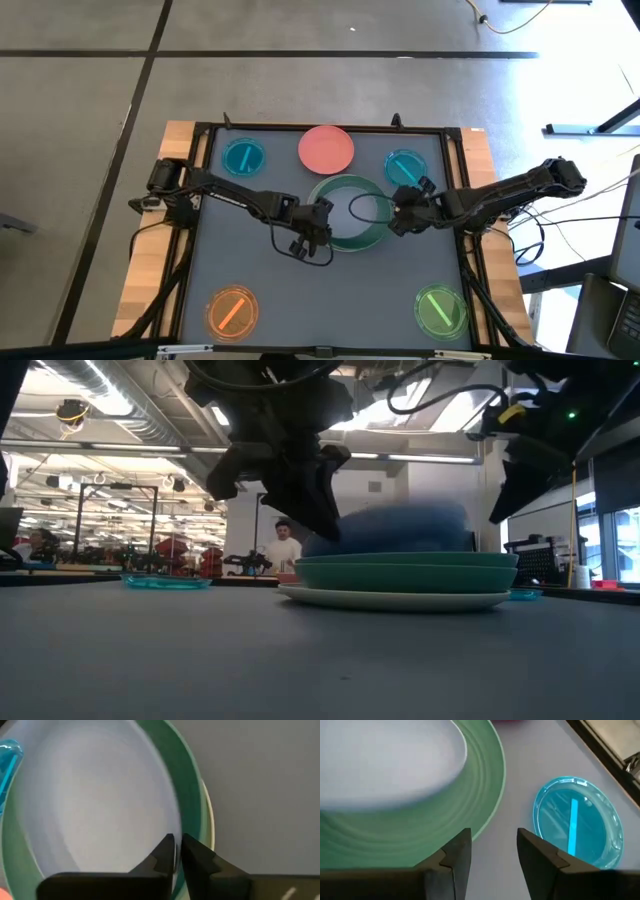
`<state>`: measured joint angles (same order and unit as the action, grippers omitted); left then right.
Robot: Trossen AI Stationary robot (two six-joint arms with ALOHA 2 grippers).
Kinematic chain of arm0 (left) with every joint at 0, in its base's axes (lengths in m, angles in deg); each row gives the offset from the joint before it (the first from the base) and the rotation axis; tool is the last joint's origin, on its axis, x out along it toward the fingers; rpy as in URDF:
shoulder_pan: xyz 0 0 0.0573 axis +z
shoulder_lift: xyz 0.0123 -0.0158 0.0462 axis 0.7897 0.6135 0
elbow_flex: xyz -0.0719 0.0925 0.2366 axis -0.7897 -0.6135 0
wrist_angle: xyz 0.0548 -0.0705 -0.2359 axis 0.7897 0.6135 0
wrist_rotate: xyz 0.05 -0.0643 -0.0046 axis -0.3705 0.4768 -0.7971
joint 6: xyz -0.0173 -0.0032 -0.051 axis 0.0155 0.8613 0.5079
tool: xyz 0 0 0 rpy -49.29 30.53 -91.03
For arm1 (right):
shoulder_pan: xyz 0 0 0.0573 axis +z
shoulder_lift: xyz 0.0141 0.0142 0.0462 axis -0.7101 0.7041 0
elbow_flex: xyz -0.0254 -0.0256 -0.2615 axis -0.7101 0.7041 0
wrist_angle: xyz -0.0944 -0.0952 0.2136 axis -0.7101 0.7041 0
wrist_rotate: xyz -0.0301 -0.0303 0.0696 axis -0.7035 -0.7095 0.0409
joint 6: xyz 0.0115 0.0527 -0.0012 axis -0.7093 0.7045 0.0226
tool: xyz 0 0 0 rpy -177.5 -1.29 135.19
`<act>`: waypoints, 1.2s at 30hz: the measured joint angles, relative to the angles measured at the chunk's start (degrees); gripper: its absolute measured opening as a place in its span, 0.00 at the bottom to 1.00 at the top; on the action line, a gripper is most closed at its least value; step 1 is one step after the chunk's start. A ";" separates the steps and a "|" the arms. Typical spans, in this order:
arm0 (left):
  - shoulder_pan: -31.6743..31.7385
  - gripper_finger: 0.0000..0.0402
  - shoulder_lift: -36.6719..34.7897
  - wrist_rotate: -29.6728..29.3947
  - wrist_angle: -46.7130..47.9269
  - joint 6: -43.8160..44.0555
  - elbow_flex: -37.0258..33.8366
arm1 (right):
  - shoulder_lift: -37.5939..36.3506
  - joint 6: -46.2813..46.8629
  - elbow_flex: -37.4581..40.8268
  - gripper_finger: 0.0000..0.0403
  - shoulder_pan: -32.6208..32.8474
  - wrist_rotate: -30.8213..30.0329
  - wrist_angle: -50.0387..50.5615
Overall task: Stack plastic plates
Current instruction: Stack the blue plate on top of the green plate, then stack the pink plate on top of the blue plate
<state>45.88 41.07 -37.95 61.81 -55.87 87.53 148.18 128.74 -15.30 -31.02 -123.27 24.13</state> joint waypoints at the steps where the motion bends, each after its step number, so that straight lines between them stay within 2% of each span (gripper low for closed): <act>1: -0.10 0.09 0.00 -0.09 -0.06 -0.18 0.00 | 0.00 -0.02 0.00 0.37 0.27 -0.51 0.04; 6: -0.57 0.20 0.00 -0.34 -0.30 -0.20 0.03 | 0.00 -1.48 -0.01 0.37 0.38 -3.63 0.04; 9: -1.24 0.24 -0.21 -3.73 1.89 2.62 1.25 | 0.00 -1.80 -0.02 0.37 0.38 -5.53 0.05; 13: -2.62 0.26 -0.66 -7.80 9.46 5.07 4.98 | 0.00 -1.90 -0.02 0.37 0.38 -6.06 0.05; 19: -1.85 0.26 -3.31 -8.57 20.13 7.76 8.58 | 0.02 -3.37 -0.02 0.37 0.38 -6.91 -0.08; 22: 1.14 0.26 -7.24 -7.29 20.16 7.74 6.77 | 0.04 -4.47 -0.03 0.37 0.38 -9.18 -0.06; 28: 11.05 0.26 -14.70 -3.42 17.18 7.37 1.90 | 0.07 -5.64 -0.07 0.37 0.38 -12.90 -0.07; 36: 20.87 0.26 -13.18 -3.39 14.90 3.82 0.26 | 0.06 -6.37 -0.07 0.37 0.38 -18.57 -0.46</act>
<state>66.75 27.89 -41.34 76.71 -52.05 87.78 148.24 122.37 -15.37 -30.63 -141.83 23.67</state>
